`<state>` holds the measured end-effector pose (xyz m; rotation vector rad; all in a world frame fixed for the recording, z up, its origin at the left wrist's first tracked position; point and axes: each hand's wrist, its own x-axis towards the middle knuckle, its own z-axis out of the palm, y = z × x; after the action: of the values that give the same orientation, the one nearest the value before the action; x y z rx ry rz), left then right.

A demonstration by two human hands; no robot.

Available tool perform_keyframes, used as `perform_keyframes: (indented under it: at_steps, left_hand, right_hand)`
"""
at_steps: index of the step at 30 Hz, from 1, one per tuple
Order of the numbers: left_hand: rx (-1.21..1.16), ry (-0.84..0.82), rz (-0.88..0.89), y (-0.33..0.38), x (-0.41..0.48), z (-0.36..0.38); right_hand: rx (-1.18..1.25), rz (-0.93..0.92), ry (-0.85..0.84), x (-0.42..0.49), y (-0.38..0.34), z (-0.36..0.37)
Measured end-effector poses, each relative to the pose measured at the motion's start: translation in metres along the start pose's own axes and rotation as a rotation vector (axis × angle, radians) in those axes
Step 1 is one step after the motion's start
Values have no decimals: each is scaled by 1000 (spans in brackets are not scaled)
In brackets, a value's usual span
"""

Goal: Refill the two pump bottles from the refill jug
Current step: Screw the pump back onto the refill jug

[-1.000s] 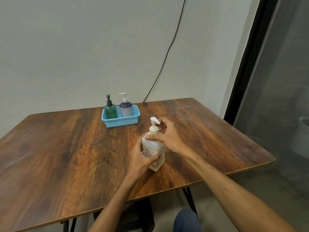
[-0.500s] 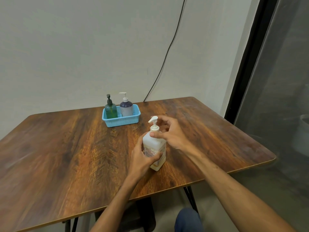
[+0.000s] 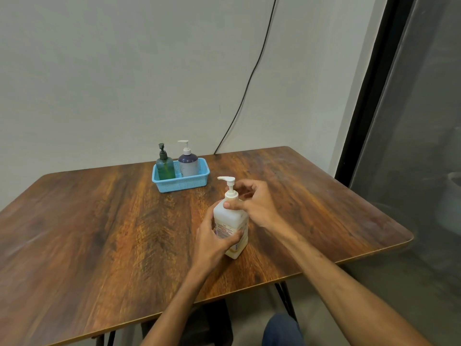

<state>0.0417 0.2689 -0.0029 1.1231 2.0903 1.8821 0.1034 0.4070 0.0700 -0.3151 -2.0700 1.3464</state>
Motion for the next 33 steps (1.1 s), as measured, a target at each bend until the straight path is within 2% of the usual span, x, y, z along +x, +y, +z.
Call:
perform_keyframes:
  at_steps: [5,10,17,19,23,25,30,33]
  left_hand:
    - [8,6,-7,-2,1,1]
    - [15,9,-16,0,1,1]
    - [8,16,-11,-3,1,1]
    - [7,11,-17,-1,0,1]
    - [12,11,-36,3,-1,0]
    - [14,11,-40,3,-1,0]
    - [17,11,-33,-1,0,1]
    - [17,13,-37,1,-1,1]
  right_hand:
    - [11,-21,69,-2,0,12]
    - [5,29,-125,2,-1,-6]
    - [32,31,64,-5,-3,10]
    - [31,36,43,-5,-5,9]
    - [102,94,-128,1,-5,-4]
    - [106,81,-110,1,-3,-6]
    - [20,16,60,-2,-3,11]
    - [56,27,-39,0,-2,4]
